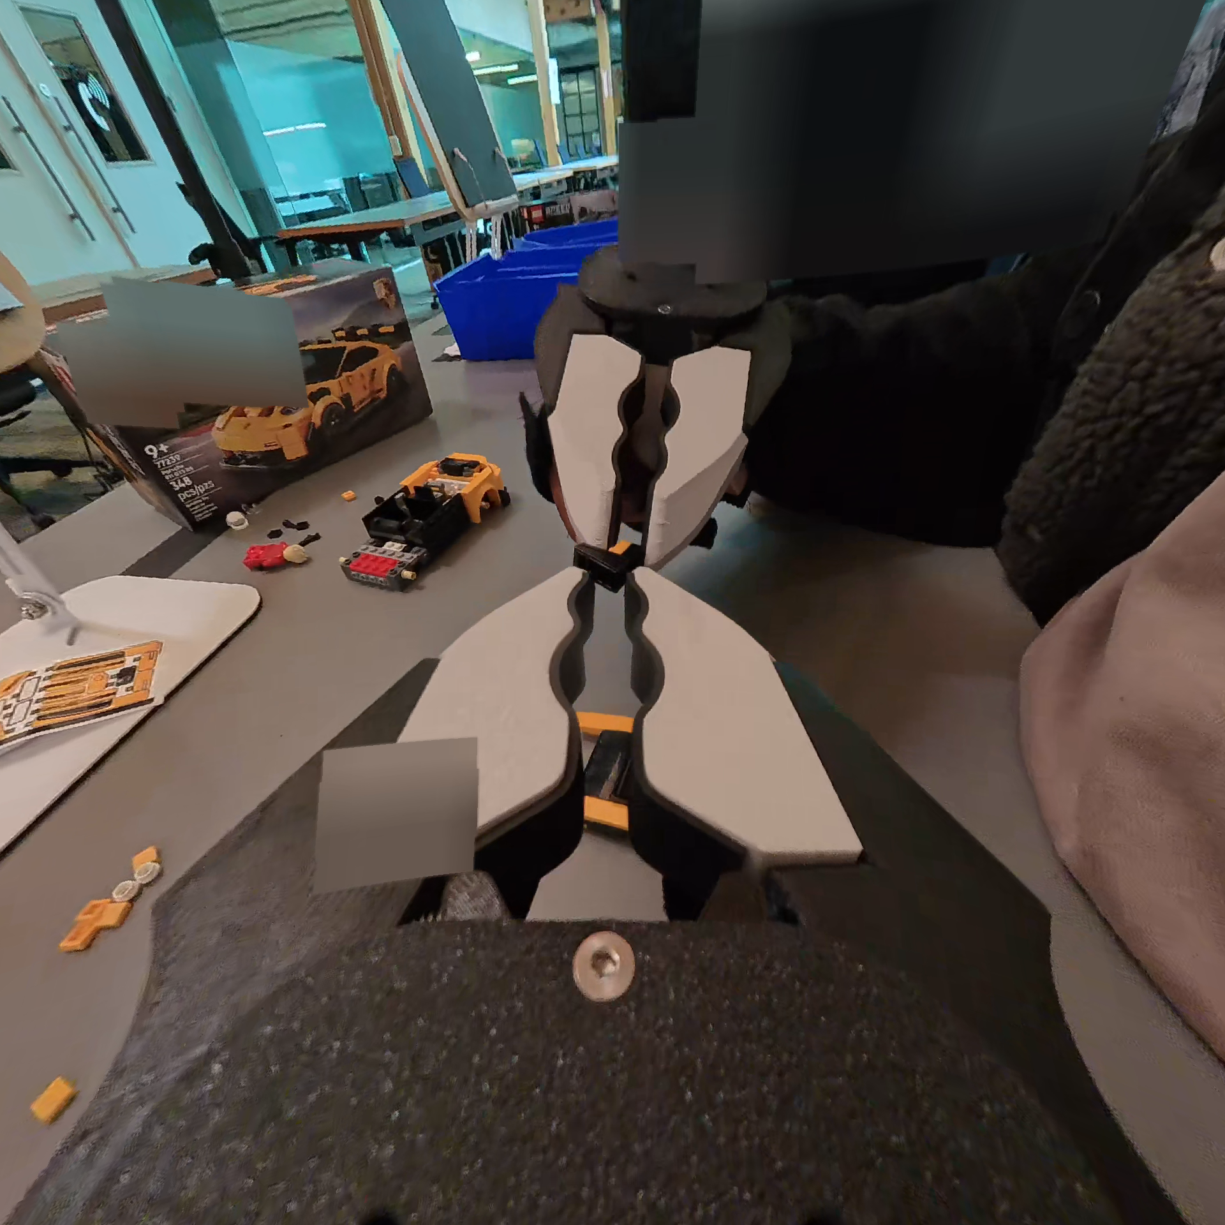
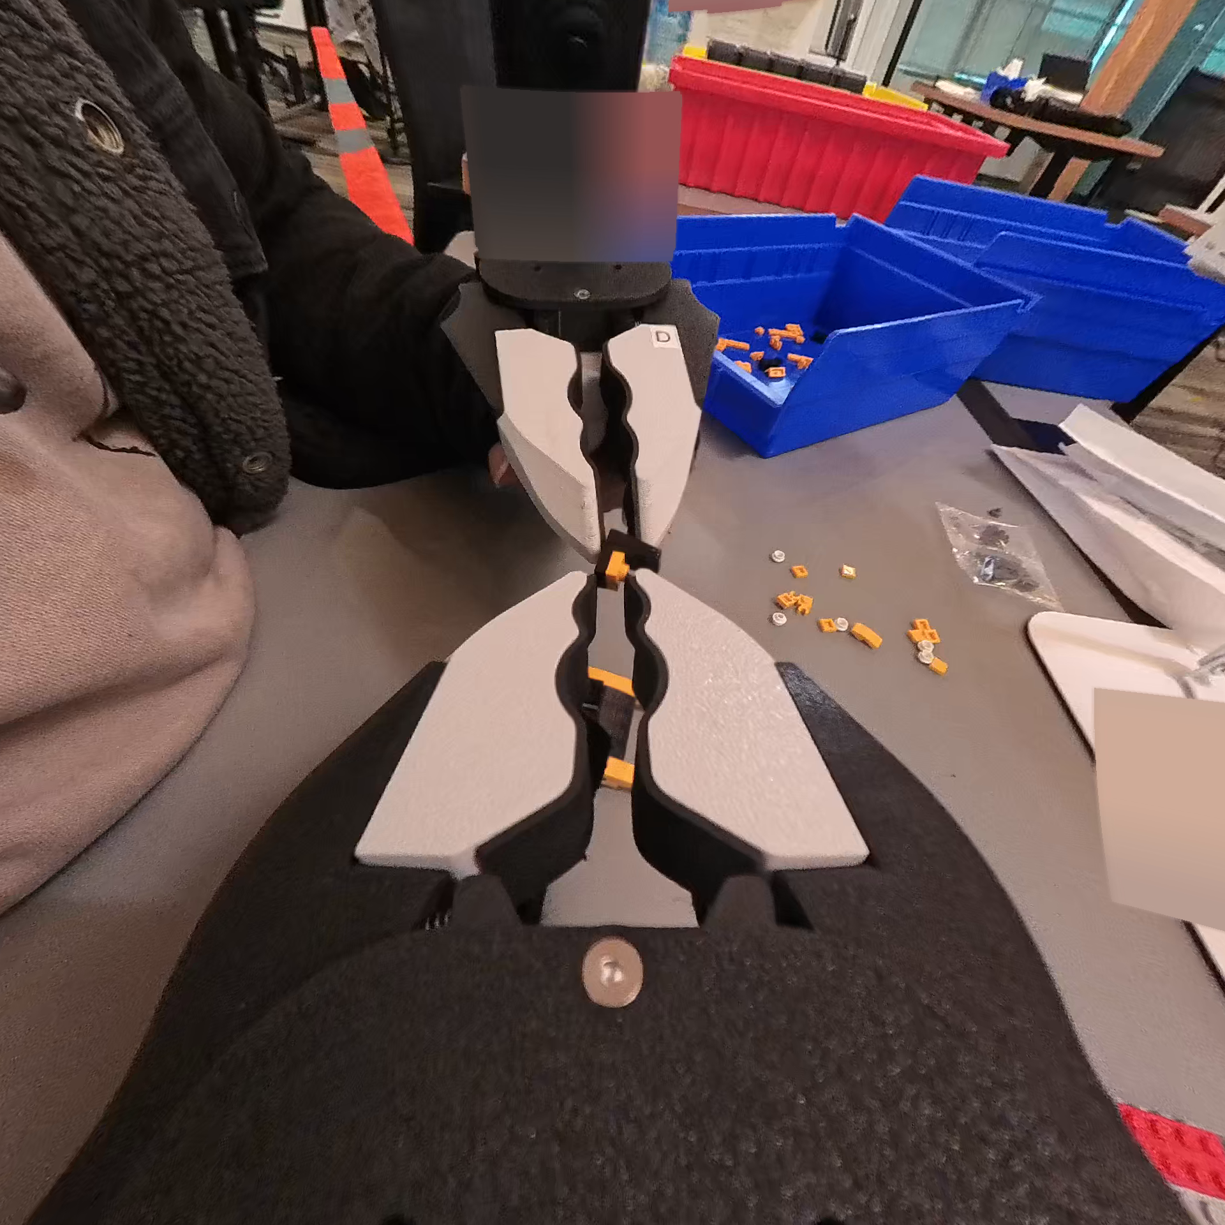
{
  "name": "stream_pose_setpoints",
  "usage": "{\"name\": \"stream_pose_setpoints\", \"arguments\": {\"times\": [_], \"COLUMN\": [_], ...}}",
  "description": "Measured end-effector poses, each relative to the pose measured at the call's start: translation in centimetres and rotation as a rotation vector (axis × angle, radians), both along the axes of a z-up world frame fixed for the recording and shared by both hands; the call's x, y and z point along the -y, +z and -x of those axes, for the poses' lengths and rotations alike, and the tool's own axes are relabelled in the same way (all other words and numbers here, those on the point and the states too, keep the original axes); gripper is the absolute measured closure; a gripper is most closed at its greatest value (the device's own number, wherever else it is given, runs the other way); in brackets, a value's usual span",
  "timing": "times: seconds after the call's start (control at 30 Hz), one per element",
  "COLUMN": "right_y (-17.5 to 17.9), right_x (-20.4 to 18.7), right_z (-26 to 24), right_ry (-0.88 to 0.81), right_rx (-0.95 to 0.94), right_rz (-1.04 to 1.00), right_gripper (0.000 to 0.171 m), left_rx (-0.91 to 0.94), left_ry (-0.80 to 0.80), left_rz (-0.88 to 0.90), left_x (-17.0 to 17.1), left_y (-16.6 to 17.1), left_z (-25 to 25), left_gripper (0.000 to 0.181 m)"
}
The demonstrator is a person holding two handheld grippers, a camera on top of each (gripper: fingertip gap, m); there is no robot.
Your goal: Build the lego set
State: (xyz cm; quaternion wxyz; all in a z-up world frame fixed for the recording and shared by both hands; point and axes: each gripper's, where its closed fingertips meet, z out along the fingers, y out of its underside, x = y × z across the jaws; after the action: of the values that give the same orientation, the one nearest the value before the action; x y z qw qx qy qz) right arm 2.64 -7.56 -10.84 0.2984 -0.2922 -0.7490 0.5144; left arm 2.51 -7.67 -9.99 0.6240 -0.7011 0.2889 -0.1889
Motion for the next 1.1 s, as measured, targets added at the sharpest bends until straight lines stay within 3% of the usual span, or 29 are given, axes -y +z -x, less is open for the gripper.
{"name": "stream_pose_setpoints", "arguments": {"times": [0.67,0.97,1.1], "right_y": [-0.3,-0.3,-0.3], "right_x": [0.0,-0.6,-0.3], "right_z": [-1.0,-1.0,-1.0], "right_ry": [0.047,0.025,0.034], "right_rx": [0.05,0.045,0.05], "right_rz": [0.019,0.026,0.04], "right_gripper": [0.163,0.163,0.163], "left_rx": [-0.055,-0.057,-0.069], "left_ry": [-0.038,-0.007,-0.037], "left_rz": [0.059,-0.002,-0.005], "left_x": [0.4,0.0,0.2], "left_y": [-0.8,-0.8,-1.0], "left_z": [-0.5,0.2,-0.6], "left_gripper": [0.181,0.181,0.166]}}
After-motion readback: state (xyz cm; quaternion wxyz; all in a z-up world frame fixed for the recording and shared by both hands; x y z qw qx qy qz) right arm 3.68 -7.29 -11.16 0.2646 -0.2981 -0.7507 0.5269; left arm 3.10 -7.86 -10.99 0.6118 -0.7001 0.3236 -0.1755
